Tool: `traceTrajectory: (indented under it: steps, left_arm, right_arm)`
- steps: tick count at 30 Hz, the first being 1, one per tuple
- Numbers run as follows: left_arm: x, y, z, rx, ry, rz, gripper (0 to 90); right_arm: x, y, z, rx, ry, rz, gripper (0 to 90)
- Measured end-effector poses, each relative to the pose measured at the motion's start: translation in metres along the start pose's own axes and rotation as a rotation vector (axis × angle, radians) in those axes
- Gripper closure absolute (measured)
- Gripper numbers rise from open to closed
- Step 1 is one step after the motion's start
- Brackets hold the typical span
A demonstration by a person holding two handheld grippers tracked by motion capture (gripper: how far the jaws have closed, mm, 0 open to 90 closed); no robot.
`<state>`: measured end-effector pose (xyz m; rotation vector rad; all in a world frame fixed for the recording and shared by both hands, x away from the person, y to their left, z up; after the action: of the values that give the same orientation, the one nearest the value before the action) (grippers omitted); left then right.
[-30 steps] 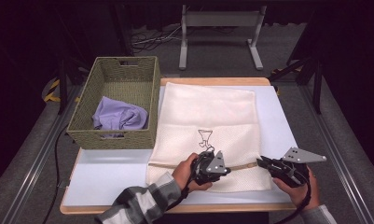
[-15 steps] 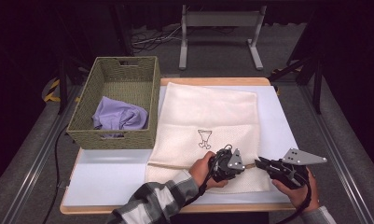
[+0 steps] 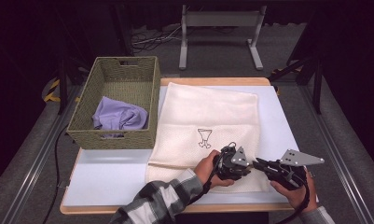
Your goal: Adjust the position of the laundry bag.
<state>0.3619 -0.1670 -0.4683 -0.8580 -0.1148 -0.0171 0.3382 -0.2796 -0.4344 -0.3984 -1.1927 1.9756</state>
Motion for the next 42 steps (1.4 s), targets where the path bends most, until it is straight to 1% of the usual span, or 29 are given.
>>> traceTrajectory:
  steps: [2, 4, 6, 10, 11, 14, 16, 19, 20, 21, 23, 24, 27, 29, 31, 33, 34, 36, 39, 41, 42]
  left_arm:
    - [0.001, -0.001, -0.002, 0.025, -0.022, -0.019, 81.8]
    - [0.002, -0.001, -0.003, 0.032, -0.042, -0.01, 85.8]
    - [0.003, -0.002, -0.003, 0.03, -0.038, -0.002, 86.6]
    - [0.004, -0.003, -0.002, 0.013, -0.05, 0.004, 86.8]
    - [0.004, -0.004, -0.002, 0.016, -0.045, 0.009, 86.8]
    - [0.005, -0.004, -0.004, 0.013, -0.043, 0.018, 86.4]
    - [0.005, -0.004, -0.005, 0.012, -0.043, 0.015, 86.0]
    - [0.007, -0.005, -0.006, 0.005, -0.052, 0.022, 85.1]
    - [0.007, -0.005, -0.006, 0.003, -0.054, 0.025, 85.3]
    - [0.007, -0.005, -0.006, 0.003, -0.059, 0.023, 86.2]
    - [0.006, -0.005, -0.007, 0.023, -0.072, 0.007, 86.9]
    - [0.005, -0.005, -0.007, 0.024, -0.07, 0.007, 87.0]
    - [0.005, -0.004, -0.006, 0.017, -0.039, 0.016, 87.2]
    - [0.005, -0.004, -0.005, 0.015, -0.034, 0.015, 87.2]
    - [0.006, -0.003, -0.004, 0.001, -0.025, 0.018, 87.2]
    - [0.007, -0.001, -0.002, 0.001, -0.02, 0.034, 87.2]
    - [0.008, 0.0, -0.001, 0.005, -0.017, 0.028, 87.2]
    - [0.008, 0.003, 0.0, 0.007, -0.013, 0.041, 87.2]
    - [0.007, 0.007, 0.003, 0.009, -0.012, 0.046, 87.2]
    - [0.007, 0.01, 0.004, 0.014, -0.014, 0.041, 87.2]
    - [0.007, 0.011, 0.005, 0.016, -0.012, 0.048, 87.2]
  right_arm:
    - [0.0, 0.001, -0.001, 0.004, 0.004, 0.002, 83.6]
    - [0.0, 0.001, -0.002, 0.007, 0.004, 0.002, 83.6]
    - [0.0, 0.001, -0.001, 0.005, 0.009, 0.003, 83.7]
    - [0.0, 0.0, 0.0, -0.007, 0.01, 0.004, 83.7]
    - [0.0, 0.0, 0.0, -0.01, 0.01, 0.002, 83.7]
    - [0.0, 0.001, -0.001, -0.008, 0.009, -0.001, 83.8]
    - [0.0, 0.001, -0.002, -0.004, 0.011, 0.001, 83.8]
    - [0.001, 0.001, -0.003, -0.006, 0.006, 0.0, 83.9]
    - [0.001, 0.001, -0.003, -0.005, 0.011, 0.003, 83.9]
    - [0.001, 0.001, -0.002, -0.005, 0.014, 0.004, 83.9]
    - [0.0, 0.002, -0.002, -0.001, 0.024, 0.011, 83.9]
    - [0.0, 0.002, -0.002, -0.001, 0.028, 0.01, 84.0]
    - [-0.002, 0.003, 0.0, -0.002, 0.057, 0.021, 84.2]
    - [-0.003, 0.002, 0.001, -0.003, 0.07, 0.02, 84.4]
    - [-0.003, 0.002, 0.002, -0.012, 0.076, 0.021, 84.6]
    - [-0.004, 0.001, 0.003, -0.021, 0.086, 0.019, 84.6]
    - [-0.004, 0.0, 0.004, -0.027, 0.089, 0.018, 84.7]
    - [-0.005, 0.0, 0.005, -0.028, 0.093, 0.015, 84.7]
    - [-0.006, 0.001, 0.005, -0.031, 0.095, 0.014, 84.7]
    - [-0.005, 0.001, 0.005, -0.032, 0.101, 0.018, 84.7]
    - [-0.005, 0.001, 0.004, -0.032, 0.105, 0.022, 84.7]
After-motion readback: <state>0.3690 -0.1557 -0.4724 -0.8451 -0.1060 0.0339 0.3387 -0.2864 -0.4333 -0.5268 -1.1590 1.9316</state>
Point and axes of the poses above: each handheld gripper's, and its own axes: z roughly backward along the jaws, y roughly out of its underside, x roughly to its left, the point moved 7 cm from there along -z, roughly forward along the jaws, and after that the axes turned 7 degrees about -z, right-handed, at the moved point
